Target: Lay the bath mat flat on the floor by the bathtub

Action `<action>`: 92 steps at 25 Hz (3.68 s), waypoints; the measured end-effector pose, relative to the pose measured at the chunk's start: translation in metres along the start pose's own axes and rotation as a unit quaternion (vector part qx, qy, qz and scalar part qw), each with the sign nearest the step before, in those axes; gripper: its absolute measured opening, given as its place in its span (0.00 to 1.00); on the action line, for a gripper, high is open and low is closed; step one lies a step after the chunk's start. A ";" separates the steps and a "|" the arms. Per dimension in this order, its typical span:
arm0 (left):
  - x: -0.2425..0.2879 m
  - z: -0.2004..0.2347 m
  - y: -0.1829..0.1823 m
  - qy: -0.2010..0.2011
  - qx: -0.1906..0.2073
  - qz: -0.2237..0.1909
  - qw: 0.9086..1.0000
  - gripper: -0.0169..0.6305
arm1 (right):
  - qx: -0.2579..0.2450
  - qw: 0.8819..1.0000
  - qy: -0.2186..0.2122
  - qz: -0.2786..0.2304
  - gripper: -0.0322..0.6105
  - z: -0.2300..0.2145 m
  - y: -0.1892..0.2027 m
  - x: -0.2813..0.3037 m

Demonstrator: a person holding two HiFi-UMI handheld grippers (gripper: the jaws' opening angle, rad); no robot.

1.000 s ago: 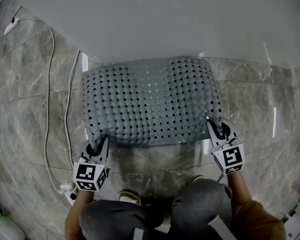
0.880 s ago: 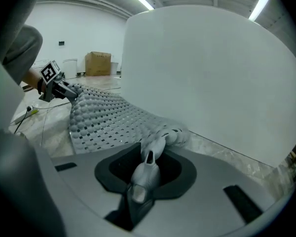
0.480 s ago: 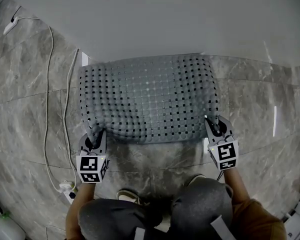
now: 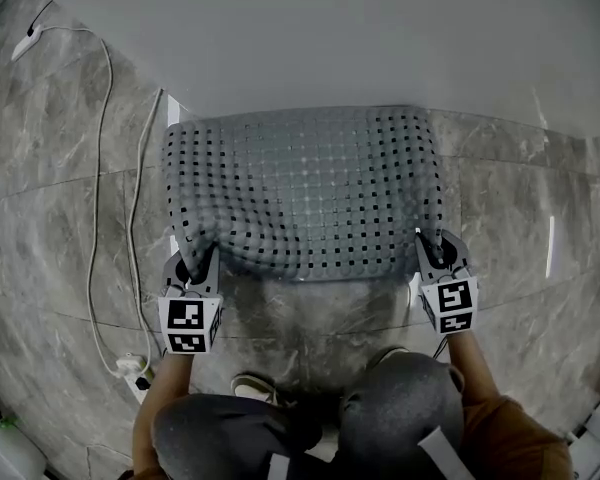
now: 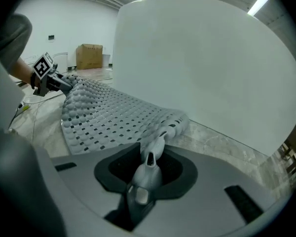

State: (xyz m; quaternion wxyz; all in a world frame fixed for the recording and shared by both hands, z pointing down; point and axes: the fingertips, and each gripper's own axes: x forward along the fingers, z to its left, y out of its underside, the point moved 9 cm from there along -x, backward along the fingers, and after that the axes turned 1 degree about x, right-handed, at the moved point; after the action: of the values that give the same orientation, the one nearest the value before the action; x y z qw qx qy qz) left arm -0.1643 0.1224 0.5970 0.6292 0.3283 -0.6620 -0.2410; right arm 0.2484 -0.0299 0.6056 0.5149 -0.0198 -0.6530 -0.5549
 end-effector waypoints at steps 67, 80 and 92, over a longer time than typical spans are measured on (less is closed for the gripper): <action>-0.013 0.021 -0.027 -0.104 -0.052 -0.034 0.993 0.03 | 0.130 0.990 -0.020 -0.044 0.06 -0.004 -0.087 0.005; -0.130 -0.006 -0.119 -0.112 -0.084 -0.049 0.989 0.03 | 0.115 0.992 -0.050 -0.031 0.06 0.010 -0.196 -0.095; -0.210 -0.020 -0.214 -0.097 -0.061 -0.029 0.993 0.03 | 0.102 0.994 -0.032 -0.008 0.06 -0.025 -0.276 -0.211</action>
State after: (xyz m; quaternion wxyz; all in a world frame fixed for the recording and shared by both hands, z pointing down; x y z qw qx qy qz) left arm -0.1175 0.1364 0.3007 0.5739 0.2832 -0.6940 -0.3300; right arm 0.1989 -0.0392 0.2615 0.4889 0.0203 -0.7222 -0.4889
